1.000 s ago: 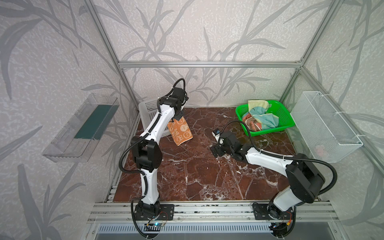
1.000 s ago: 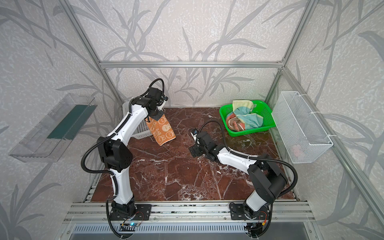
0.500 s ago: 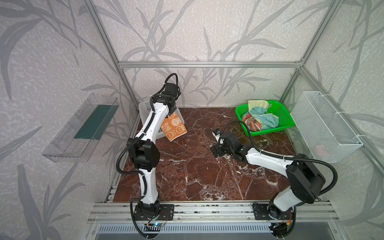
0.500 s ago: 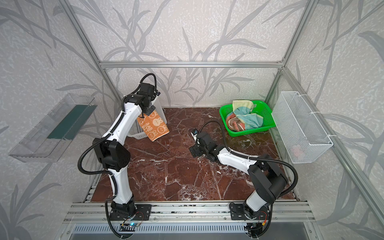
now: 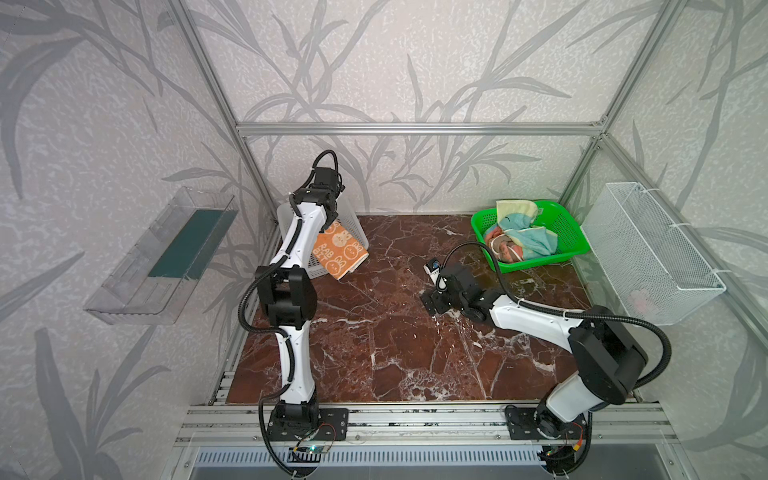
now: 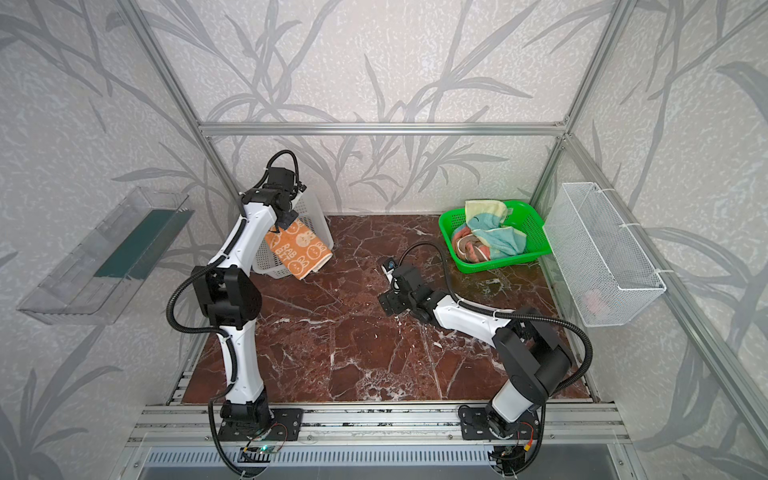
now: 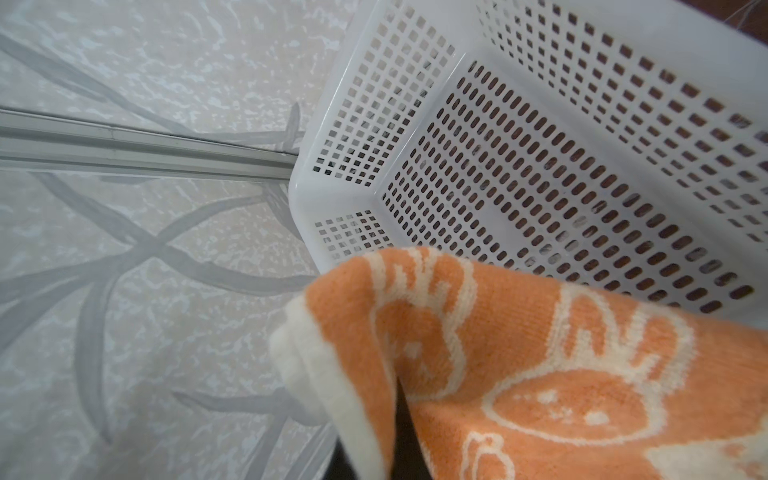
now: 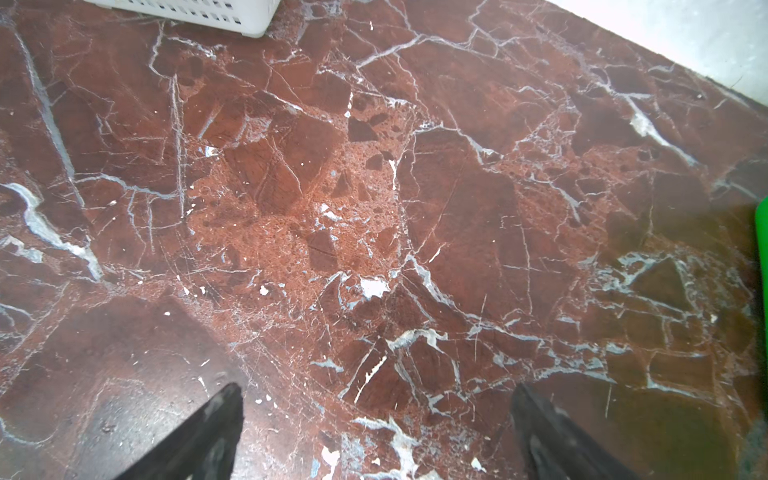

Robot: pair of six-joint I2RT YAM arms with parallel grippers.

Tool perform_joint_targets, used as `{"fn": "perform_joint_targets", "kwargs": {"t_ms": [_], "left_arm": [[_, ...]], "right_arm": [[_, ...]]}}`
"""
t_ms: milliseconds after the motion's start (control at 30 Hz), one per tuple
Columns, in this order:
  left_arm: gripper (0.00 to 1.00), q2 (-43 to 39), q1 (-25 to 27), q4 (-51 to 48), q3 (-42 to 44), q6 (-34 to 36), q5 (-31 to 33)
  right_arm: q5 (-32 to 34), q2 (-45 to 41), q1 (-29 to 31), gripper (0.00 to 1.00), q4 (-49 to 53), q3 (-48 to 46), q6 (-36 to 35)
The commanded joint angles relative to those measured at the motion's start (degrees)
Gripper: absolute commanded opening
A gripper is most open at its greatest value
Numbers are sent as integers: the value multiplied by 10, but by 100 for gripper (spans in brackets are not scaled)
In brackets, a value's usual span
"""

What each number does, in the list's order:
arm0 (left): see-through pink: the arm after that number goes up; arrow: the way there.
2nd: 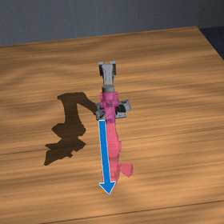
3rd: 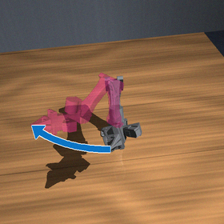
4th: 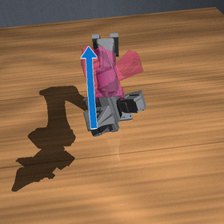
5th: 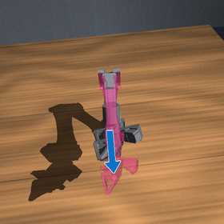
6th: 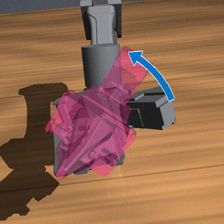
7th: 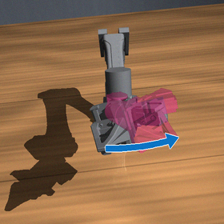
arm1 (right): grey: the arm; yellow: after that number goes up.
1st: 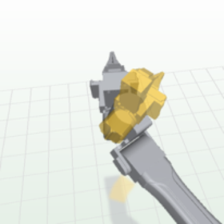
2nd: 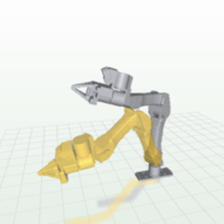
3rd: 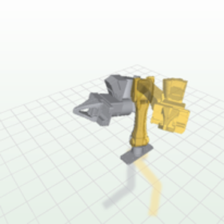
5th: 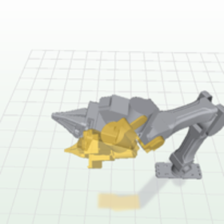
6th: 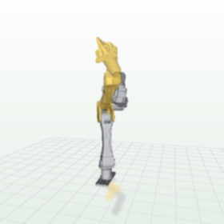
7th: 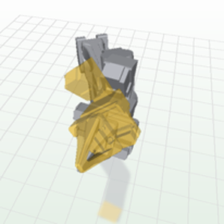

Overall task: Fold and stack the towels
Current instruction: 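Lower the orange towel into the white basket with the left gripper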

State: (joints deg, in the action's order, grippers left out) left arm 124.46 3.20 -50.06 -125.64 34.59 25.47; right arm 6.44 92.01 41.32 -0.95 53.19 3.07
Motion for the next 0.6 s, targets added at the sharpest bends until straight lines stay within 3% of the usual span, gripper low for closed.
{"fn": "perform_joint_targets", "kwargs": {"t_ms": [0, 200, 567], "left_arm": [[0, 26, -10, 46, -17, 44, 15], [0, 77, -20, 106, -31, 62, 7], [0, 220, -21, 155, -160, 76, 7]], "right_arm": [[-1, 0, 3, 99, -10, 2, -1], [4, -8, 3, 99, -21, -13, -7], [8, -5, 3, 99, -12, -15, -11]]}}
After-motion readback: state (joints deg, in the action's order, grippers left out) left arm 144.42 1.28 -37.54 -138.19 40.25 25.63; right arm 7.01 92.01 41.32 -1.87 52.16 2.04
